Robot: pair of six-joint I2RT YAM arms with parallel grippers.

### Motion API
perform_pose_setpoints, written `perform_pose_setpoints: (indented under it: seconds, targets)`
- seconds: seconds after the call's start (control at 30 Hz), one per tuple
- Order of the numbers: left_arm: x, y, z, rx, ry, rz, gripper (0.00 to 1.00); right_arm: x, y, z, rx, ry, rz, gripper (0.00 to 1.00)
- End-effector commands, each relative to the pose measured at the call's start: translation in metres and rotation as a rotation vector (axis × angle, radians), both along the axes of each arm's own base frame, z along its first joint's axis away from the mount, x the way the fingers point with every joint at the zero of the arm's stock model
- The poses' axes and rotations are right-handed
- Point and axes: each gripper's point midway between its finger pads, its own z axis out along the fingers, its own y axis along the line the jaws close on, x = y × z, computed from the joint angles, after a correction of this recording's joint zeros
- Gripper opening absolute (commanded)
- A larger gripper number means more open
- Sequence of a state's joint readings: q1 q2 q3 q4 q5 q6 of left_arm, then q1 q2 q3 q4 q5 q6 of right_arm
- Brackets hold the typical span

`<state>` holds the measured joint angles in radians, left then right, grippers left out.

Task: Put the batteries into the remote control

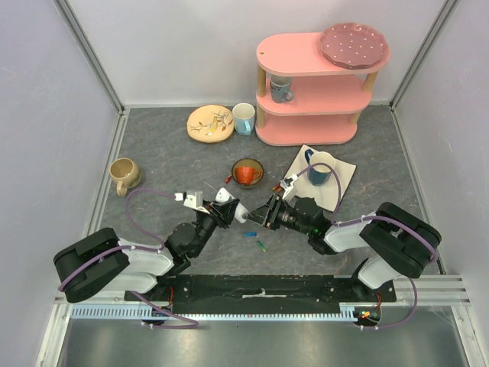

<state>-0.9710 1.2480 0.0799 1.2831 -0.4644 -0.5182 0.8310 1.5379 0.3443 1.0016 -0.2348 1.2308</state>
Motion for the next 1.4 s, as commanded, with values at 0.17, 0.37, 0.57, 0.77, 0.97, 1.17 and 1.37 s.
perform_pose_setpoints:
  seconds: [0.17, 0.37, 0.57, 0.77, 0.97, 1.17, 1.37]
  targets:
    - [-0.004, -0.007, 0.025, -0.108, -0.041, -0.037, 0.02, 0.009, 0.006, 0.016, 0.047, -0.050, -0.013, 0.43]
    - [-0.006, -0.007, 0.027, -0.115, -0.047, -0.049, 0.02, 0.010, 0.007, 0.015, 0.049, -0.049, -0.013, 0.40]
    - [-0.010, -0.009, 0.027, -0.126, -0.052, -0.073, 0.02, 0.011, 0.008, 0.017, 0.056, -0.052, -0.018, 0.39]
    - [-0.012, -0.011, 0.029, -0.137, -0.054, -0.089, 0.02, 0.012, 0.010, 0.020, 0.063, -0.058, -0.015, 0.38]
    - [-0.013, -0.013, 0.029, -0.141, -0.056, -0.099, 0.02, 0.012, 0.011, 0.019, 0.061, -0.055, -0.012, 0.36]
    - [-0.014, -0.015, 0.028, -0.146, -0.048, -0.111, 0.02, 0.012, 0.012, 0.020, 0.067, -0.060, -0.009, 0.25]
    - [-0.014, -0.015, 0.027, -0.140, -0.049, -0.111, 0.02, 0.013, 0.012, 0.024, 0.075, -0.069, -0.009, 0.20]
